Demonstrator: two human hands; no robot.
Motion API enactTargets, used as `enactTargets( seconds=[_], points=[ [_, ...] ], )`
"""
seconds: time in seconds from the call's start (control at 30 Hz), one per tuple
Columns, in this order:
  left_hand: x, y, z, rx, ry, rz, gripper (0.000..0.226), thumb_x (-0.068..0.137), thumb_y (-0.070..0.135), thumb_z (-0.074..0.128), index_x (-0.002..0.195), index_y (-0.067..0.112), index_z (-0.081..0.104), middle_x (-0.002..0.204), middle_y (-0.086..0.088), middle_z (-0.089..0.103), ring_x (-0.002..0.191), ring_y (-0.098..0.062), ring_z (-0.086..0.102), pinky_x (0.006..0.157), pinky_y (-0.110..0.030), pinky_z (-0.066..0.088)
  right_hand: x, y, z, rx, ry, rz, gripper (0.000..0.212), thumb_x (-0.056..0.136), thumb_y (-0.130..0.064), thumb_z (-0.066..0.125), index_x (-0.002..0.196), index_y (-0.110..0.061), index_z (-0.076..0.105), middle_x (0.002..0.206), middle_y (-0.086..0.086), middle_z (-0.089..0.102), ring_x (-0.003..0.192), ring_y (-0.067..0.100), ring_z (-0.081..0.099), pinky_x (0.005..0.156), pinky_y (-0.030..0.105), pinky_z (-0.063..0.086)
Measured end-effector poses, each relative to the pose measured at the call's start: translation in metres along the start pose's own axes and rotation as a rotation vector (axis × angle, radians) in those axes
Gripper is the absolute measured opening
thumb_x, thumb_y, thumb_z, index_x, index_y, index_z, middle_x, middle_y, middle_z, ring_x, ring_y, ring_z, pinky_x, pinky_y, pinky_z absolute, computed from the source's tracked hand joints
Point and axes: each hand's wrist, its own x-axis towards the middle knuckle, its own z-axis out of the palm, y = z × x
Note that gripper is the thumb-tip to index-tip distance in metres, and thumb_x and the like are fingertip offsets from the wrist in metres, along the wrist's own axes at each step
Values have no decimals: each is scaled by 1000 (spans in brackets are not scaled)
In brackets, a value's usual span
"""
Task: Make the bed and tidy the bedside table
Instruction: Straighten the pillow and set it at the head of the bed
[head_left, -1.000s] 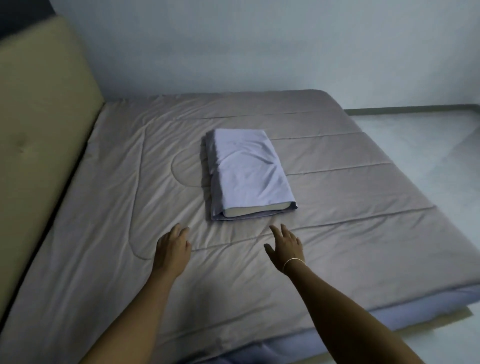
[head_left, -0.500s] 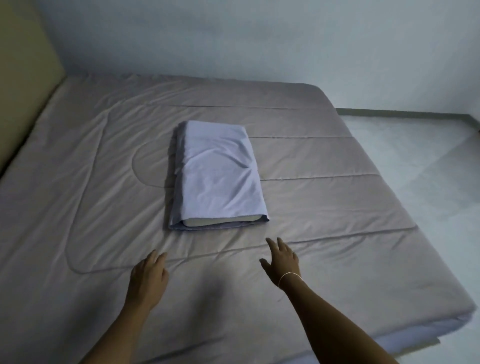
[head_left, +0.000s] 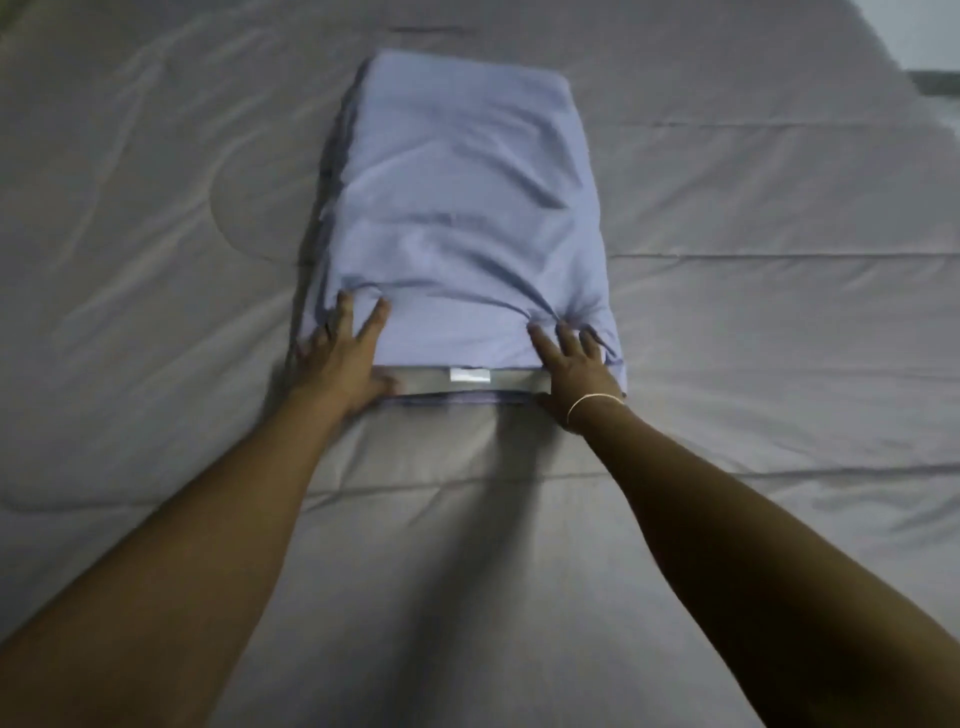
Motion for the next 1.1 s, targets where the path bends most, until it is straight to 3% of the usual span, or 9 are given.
enactTargets(
  seconds=[0.17, 0.27, 0.43, 0.63, 0.77, 0.87, 0.93, 1.0, 1.1],
  points=[
    [6, -7, 37, -96, 215, 96, 85, 79, 32, 74, 148, 27, 24, 157, -16, 7, 128, -49, 30, 105, -49, 31, 15, 11, 16, -24, 95, -48, 88, 82, -27, 71, 150, -38, 16, 156, 7, 23, 139, 40, 23, 107, 59, 32],
    [-3, -1, 34, -22, 329, 103, 57, 86, 18, 63, 139, 23, 42, 151, -15, 25, 114, -46, 44, 93, -50, 40, 13, 5, 8, -19, 141, -21, 82, 80, -23, 73, 146, -35, 26, 145, 10, 35, 130, 41, 32, 98, 53, 42],
    [-31, -3, 43, -45, 590, 194, 37, 79, 7, 35, 103, 13, 62, 106, -14, 64, 78, -39, 58, 67, -43, 51, -20, -11, 9, -75, 412, -59, 33, 86, -7, 60, 116, -19, 53, 112, 14, 51, 106, 42, 46, 61, 46, 46],
    [-75, -17, 18, -44, 583, 315, 35, 75, 5, 36, 100, 8, 61, 88, -18, 62, 70, -36, 56, 59, -41, 50, -82, -20, 1, -58, 499, -135, 22, 81, 3, 57, 98, -11, 55, 90, 13, 54, 83, 37, 49, 50, 33, 31],
    [-139, -49, 40, -199, 603, 335, 51, 63, -8, 43, 110, 7, 58, 109, -16, 63, 91, -33, 52, 77, -39, 45, -147, -26, 22, 31, 545, -185, 25, 74, -3, 58, 96, -13, 56, 95, 10, 56, 85, 37, 52, 48, 36, 40],
    [-169, -82, 62, -392, 573, 146, 75, 62, -18, 59, 130, 7, 44, 136, -23, 43, 119, -32, 45, 95, -33, 39, -172, -9, 45, 185, 485, 27, 65, 76, -3, 60, 136, -21, 42, 142, 19, 39, 123, 42, 43, 89, 47, 49],
    [-161, -94, 68, -439, 508, -57, 82, 67, 0, 73, 140, 5, 35, 142, -29, 32, 129, -37, 36, 104, -38, 33, -169, -6, 46, 359, 336, 225, 84, 81, -8, 64, 150, -24, 20, 147, 21, 38, 129, 41, 42, 102, 48, 43],
    [-148, -90, 67, -469, 358, -142, 72, 77, 15, 68, 140, 3, 37, 137, -31, 42, 125, -43, 41, 103, -46, 36, -161, -15, 43, 531, 230, 321, 76, 86, -3, 53, 150, -27, 20, 125, 22, 58, 108, 42, 57, 88, 44, 48],
    [-139, -76, 54, -543, 228, -151, 51, 87, 9, 55, 136, 3, 45, 132, -25, 52, 116, -42, 52, 90, -40, 42, -160, -25, 34, 617, 364, 358, 64, 81, 6, 47, 138, -22, 41, 108, 16, 67, 95, 38, 62, 76, 36, 48]
  ],
)
